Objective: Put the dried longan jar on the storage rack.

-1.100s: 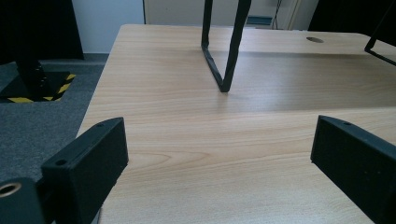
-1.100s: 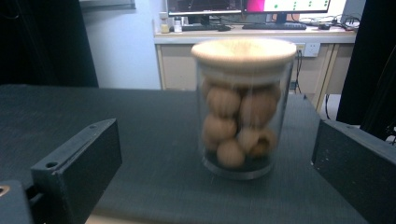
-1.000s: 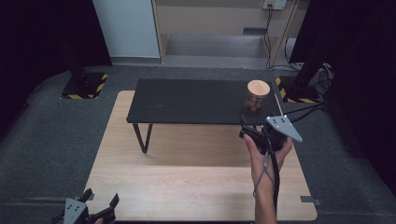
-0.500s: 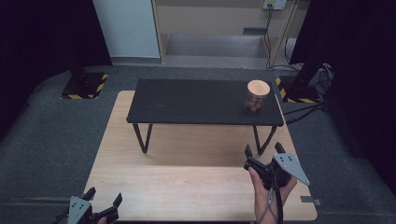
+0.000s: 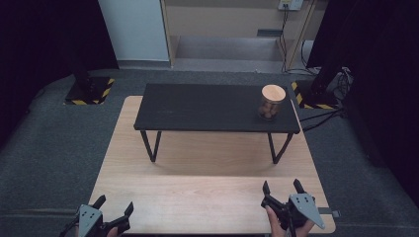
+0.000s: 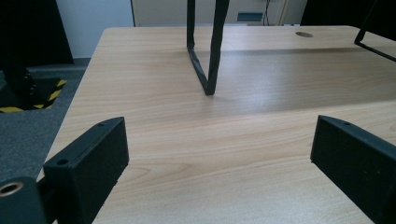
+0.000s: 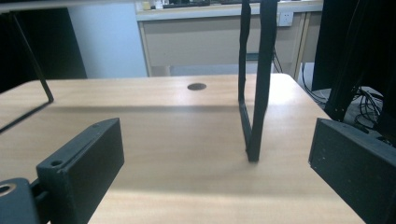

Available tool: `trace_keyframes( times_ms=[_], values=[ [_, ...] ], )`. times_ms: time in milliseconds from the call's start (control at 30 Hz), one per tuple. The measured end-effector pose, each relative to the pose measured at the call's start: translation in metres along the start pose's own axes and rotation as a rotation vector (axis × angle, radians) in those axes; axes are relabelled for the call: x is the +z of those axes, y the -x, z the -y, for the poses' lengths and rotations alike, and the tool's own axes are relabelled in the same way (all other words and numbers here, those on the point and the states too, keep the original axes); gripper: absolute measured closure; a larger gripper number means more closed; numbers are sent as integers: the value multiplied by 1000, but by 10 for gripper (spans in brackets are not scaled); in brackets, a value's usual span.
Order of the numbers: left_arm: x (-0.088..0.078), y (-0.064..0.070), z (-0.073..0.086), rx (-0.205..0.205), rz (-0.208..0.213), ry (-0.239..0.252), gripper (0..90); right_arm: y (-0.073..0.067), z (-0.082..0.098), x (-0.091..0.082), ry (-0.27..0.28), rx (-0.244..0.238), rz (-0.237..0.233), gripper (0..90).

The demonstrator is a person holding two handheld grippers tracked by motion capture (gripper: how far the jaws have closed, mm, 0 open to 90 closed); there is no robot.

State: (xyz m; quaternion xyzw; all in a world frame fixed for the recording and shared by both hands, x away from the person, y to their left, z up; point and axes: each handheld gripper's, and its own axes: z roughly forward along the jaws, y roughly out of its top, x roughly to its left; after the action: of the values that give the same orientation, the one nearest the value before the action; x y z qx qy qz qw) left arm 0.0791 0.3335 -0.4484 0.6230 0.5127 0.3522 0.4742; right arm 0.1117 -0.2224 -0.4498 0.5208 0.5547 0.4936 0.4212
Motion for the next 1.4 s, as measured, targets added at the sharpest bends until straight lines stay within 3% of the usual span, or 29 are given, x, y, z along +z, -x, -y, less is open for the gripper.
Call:
trace_keyframes(
  times_ms=[200, 1400],
  values=[
    [4, 1, -3, 12, -3, 7, 22, 4, 18, -6, 4, 3, 7, 34],
    [9, 3, -7, 5, -9, 11, 22, 13, 36, -6, 7, 72, -4, 35]
  ],
)
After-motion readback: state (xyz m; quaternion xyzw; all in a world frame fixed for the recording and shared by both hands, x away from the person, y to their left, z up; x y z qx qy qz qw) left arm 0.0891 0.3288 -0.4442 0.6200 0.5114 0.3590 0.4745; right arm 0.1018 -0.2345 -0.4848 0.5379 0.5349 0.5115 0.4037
